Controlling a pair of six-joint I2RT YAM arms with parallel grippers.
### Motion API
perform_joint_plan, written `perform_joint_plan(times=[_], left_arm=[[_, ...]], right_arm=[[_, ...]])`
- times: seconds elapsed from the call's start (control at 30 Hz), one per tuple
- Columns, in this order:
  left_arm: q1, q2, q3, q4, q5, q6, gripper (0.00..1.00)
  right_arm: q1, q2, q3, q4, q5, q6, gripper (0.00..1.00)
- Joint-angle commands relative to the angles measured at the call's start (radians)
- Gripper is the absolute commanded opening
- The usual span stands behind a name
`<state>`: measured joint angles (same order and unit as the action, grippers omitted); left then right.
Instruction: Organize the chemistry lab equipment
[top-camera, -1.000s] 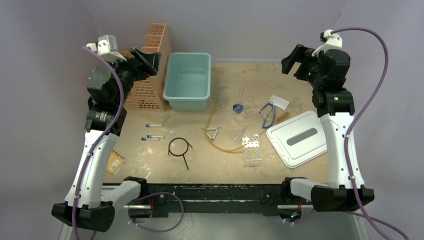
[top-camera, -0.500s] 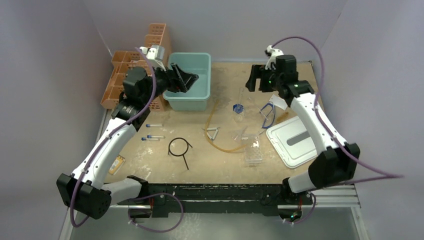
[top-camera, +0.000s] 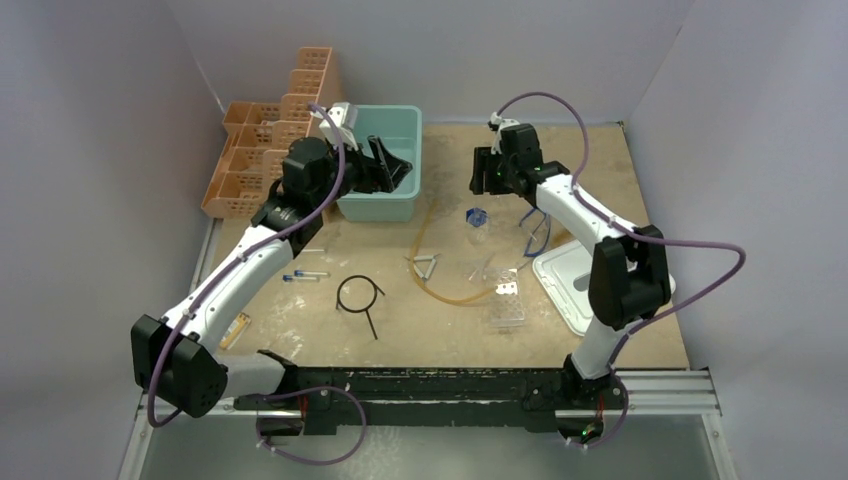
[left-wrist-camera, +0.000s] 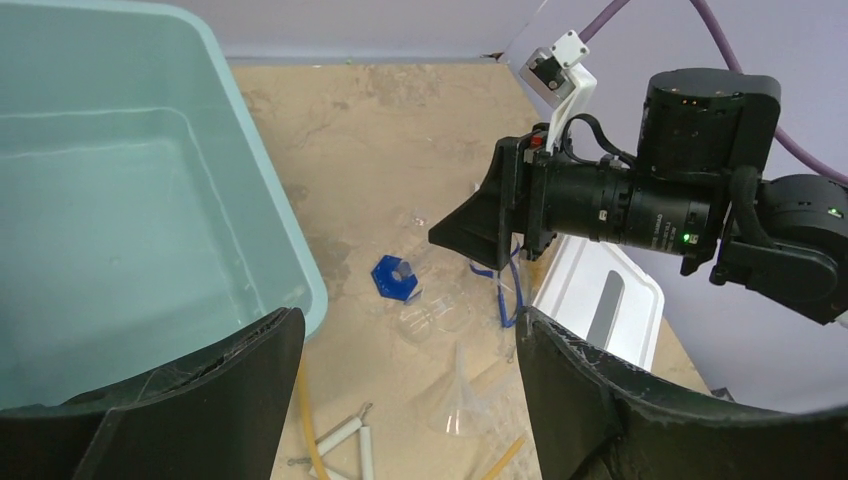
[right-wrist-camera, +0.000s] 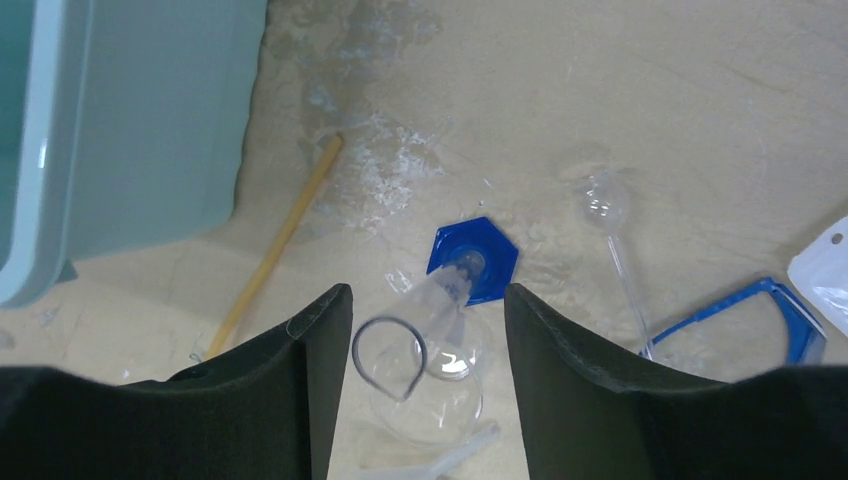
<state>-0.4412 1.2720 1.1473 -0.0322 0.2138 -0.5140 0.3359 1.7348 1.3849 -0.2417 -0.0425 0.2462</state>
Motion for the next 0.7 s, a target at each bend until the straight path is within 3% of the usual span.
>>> perform_joint_plan(times=[0.0,0.17,0.4,0.57,0.67], left_arm=[[-0.007,-0.006,-0.016,0.049,-0.043,-0.036,0.77],[-0.008,-0.007,-0.038,0.057,-0.07,-0.06,0.77],[-0.008,-0.006,-0.046,0.048,-0.095,-0.067,0.77],[-0.01,0.007,-0.055,0.087,-0.036,-0.062,0.77],[-0.01,0.026,-0.036,0.073,-0.023,-0.064,0.77]], right_arm=[[0.029,0.021,0.013,0.099,0.086,0.001,0.58],[0.04,0.035,0.006,0.112,0.153,-0.035,0.47],[0.048,0.041,0.005,0.137,0.166,-0.087,0.24],[0.048,0.02,-0.004,0.215,0.212,-0.114,0.17],[0.046,0.011,0.042,0.225,0.165,-0.13,0.16]])
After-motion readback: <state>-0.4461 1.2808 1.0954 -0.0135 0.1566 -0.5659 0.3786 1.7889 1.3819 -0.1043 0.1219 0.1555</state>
